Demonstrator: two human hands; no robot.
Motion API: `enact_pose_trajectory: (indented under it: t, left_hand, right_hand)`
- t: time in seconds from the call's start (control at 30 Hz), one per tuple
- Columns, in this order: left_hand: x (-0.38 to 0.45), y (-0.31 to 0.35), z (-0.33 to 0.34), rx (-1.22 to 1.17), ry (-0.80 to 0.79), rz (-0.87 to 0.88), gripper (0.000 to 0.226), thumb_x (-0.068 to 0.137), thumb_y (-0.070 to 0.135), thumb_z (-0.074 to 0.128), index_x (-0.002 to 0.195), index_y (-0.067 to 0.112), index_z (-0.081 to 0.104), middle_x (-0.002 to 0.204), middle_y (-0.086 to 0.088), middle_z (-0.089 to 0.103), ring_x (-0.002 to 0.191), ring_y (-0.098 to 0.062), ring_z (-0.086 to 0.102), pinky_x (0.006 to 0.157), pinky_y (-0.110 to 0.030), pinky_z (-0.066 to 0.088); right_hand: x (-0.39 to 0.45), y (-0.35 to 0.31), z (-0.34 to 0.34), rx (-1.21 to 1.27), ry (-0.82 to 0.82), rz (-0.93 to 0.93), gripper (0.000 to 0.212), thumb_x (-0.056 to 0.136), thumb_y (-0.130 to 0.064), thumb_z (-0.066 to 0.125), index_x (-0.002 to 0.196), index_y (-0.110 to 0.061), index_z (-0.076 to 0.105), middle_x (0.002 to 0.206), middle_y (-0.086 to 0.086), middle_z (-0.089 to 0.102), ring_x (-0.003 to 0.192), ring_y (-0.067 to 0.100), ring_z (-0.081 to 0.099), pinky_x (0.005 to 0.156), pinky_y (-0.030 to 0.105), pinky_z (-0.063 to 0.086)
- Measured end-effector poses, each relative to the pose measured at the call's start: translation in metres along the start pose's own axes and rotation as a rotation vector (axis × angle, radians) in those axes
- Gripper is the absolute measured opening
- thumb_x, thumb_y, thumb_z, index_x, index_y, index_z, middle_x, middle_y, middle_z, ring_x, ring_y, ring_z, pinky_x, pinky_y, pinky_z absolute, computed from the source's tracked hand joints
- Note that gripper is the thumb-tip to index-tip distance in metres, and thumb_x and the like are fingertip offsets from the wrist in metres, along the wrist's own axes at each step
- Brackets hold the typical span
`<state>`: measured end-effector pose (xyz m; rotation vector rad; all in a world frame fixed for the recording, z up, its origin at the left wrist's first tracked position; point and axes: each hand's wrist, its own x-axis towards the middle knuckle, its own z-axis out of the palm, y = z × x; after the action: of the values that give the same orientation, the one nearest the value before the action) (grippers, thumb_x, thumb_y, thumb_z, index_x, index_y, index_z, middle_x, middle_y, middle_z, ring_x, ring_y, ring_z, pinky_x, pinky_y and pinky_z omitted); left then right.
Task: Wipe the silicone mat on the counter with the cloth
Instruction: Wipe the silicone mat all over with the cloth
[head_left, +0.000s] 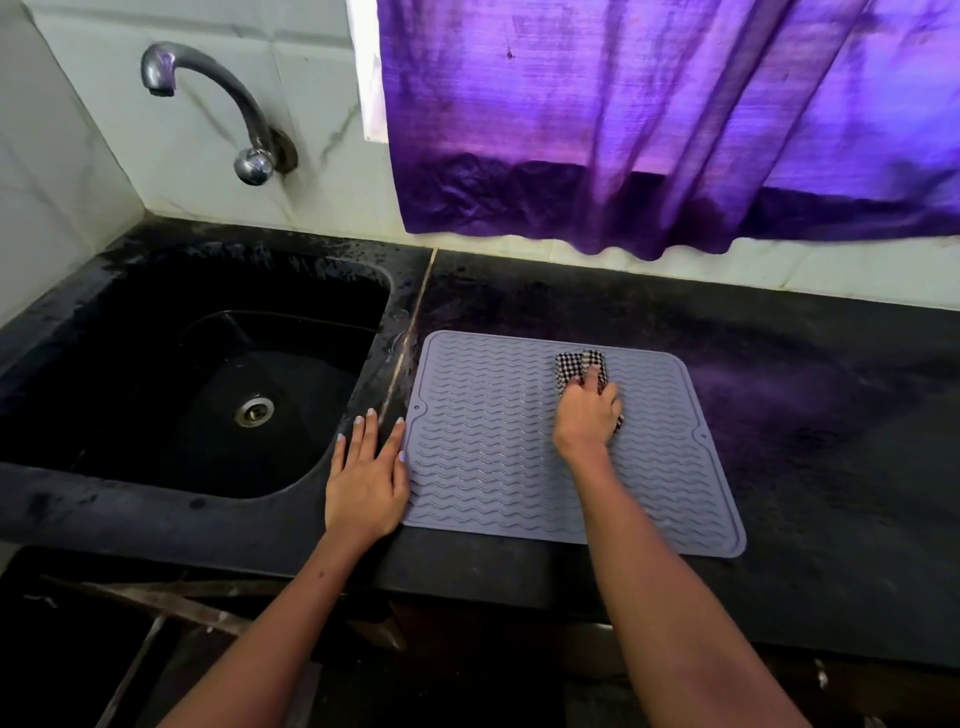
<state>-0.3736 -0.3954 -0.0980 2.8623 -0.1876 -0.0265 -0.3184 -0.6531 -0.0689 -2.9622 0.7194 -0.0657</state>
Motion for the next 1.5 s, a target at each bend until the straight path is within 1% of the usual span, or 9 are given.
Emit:
enact_pose_trajectory:
  t: [0.13,0.3,0.43,0.7,0.8,0.9,1.2,1.4,1.5]
  left_hand:
    - [0.001,0.0,0.002,0.019,0.004,-0.005,0.066,0.089,0.042,0.002,0.151,0.026,0.016,0.16,-0.007,0.002,0.148,-0.019,-0.003,0.121,-0.038,-0.002]
    - [0.001,0.0,0.002,0.015,0.001,0.001,0.065,0.089,0.042,0.004,0.151,0.026,0.016,0.16,-0.007,0.003,0.148,-0.02,-0.002,0.121,-0.039,-0.002]
    - [0.001,-0.001,0.002,0.02,0.002,0.005,0.064,0.089,0.041,0.004,0.151,0.026,0.015,0.16,-0.008,0.003,0.148,-0.02,-0.003,0.121,-0.039,-0.002]
    - [0.001,-0.002,0.004,0.013,0.001,0.018,0.064,0.09,0.041,0.003,0.151,0.025,0.013,0.16,-0.008,0.002,0.148,-0.021,-0.003,0.12,-0.039,-0.004]
    - [0.002,-0.002,0.004,0.006,0.003,0.018,0.061,0.092,0.04,0.005,0.151,0.025,0.013,0.16,-0.009,0.001,0.148,-0.021,-0.004,0.12,-0.039,-0.004]
    - [0.002,-0.003,0.005,-0.001,0.011,0.025,0.052,0.1,0.036,0.016,0.151,0.025,0.013,0.16,-0.009,0.002,0.148,-0.021,-0.004,0.12,-0.039,-0.004]
    - [0.002,-0.004,0.005,-0.007,0.013,0.03,0.052,0.101,0.035,0.018,0.151,0.024,0.012,0.16,-0.009,-0.001,0.148,-0.021,-0.005,0.12,-0.039,-0.005]
    - [0.002,-0.006,0.006,-0.003,0.002,0.046,0.052,0.101,0.035,0.016,0.151,0.024,0.01,0.16,-0.009,-0.002,0.148,-0.022,-0.007,0.12,-0.039,-0.005]
    - [0.001,-0.007,0.007,-0.009,0.007,0.05,0.052,0.101,0.036,0.016,0.151,0.024,0.01,0.16,-0.01,-0.002,0.148,-0.022,-0.007,0.121,-0.039,-0.005]
  right_hand:
    - [0.007,0.001,-0.009,0.067,-0.029,0.034,0.034,0.092,-0.007,0.045,0.125,-0.01,0.054,0.152,0.009,0.027,0.13,0.034,0.029,0.108,0.043,0.025]
    - [0.016,-0.009,-0.034,0.343,0.013,0.297,0.03,0.091,-0.006,0.048,0.118,0.002,0.057,0.129,0.018,0.055,0.123,0.035,0.042,0.099,0.04,0.037]
    - [-0.012,-0.035,-0.013,0.222,0.056,0.136,0.027,0.09,-0.002,0.051,0.115,-0.005,0.062,0.144,0.007,0.042,0.124,0.032,0.037,0.102,0.038,0.032]
    - [-0.019,-0.035,0.006,0.09,-0.025,-0.021,0.046,0.094,-0.003,0.044,0.139,-0.01,0.041,0.157,0.007,0.017,0.138,0.036,0.019,0.114,0.046,0.018]
    - [-0.015,-0.037,-0.005,0.147,-0.075,0.02,0.039,0.089,0.0,0.052,0.127,-0.006,0.053,0.154,0.01,0.025,0.138,0.037,0.023,0.114,0.047,0.025]
    - [-0.013,-0.04,-0.019,0.238,-0.042,0.085,0.026,0.089,0.005,0.049,0.112,0.002,0.061,0.135,0.016,0.049,0.122,0.036,0.043,0.099,0.044,0.042]
    - [-0.044,-0.078,0.009,0.104,0.003,-0.132,0.047,0.091,0.0,0.05,0.137,-0.006,0.045,0.156,0.011,0.021,0.138,0.034,0.023,0.114,0.044,0.021]
    - [-0.039,-0.075,0.003,0.051,-0.037,-0.164,0.039,0.094,-0.002,0.041,0.132,-0.008,0.05,0.155,0.008,0.022,0.135,0.034,0.026,0.11,0.043,0.025]
    - [-0.033,-0.074,-0.007,0.127,-0.092,-0.117,0.035,0.092,-0.001,0.043,0.123,-0.007,0.058,0.146,0.01,0.038,0.127,0.032,0.037,0.102,0.04,0.036]
